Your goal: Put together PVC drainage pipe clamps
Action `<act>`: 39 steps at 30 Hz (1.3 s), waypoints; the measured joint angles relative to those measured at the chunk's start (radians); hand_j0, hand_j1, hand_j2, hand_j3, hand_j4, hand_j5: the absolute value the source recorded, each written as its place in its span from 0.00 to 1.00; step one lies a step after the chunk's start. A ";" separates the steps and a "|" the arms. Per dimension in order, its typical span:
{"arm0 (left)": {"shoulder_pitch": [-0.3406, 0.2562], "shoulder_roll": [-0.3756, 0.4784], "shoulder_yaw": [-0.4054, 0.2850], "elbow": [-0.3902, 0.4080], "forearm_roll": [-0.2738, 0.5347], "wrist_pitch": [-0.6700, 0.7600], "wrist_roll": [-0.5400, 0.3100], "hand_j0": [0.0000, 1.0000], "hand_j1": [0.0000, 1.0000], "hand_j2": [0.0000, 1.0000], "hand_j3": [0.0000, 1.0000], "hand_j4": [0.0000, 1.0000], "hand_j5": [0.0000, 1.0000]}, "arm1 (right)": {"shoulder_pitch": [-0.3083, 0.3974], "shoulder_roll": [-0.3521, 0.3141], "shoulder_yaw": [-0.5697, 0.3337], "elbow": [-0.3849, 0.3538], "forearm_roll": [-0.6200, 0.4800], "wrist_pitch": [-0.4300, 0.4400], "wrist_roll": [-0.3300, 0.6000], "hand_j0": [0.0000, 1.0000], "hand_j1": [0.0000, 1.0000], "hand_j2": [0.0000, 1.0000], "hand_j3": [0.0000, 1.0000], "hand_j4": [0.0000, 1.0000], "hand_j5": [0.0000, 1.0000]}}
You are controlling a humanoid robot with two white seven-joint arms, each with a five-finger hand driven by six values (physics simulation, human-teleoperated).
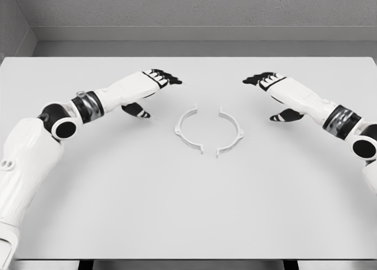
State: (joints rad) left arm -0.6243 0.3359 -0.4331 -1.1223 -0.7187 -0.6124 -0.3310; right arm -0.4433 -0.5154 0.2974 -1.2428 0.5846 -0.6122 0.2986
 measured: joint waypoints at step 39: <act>-0.028 0.192 0.002 0.056 0.105 0.000 0.001 1.00 1.00 1.00 1.00 1.00 1.00 | 0.002 0.106 0.104 -0.002 0.015 0.000 0.008 1.00 1.00 1.00 1.00 1.00 1.00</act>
State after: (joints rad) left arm -0.6519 0.5283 -0.4307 -1.0666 -0.6136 -0.6125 -0.3305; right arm -0.4418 -0.4089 0.4013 -1.2446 0.6000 -0.6119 0.3065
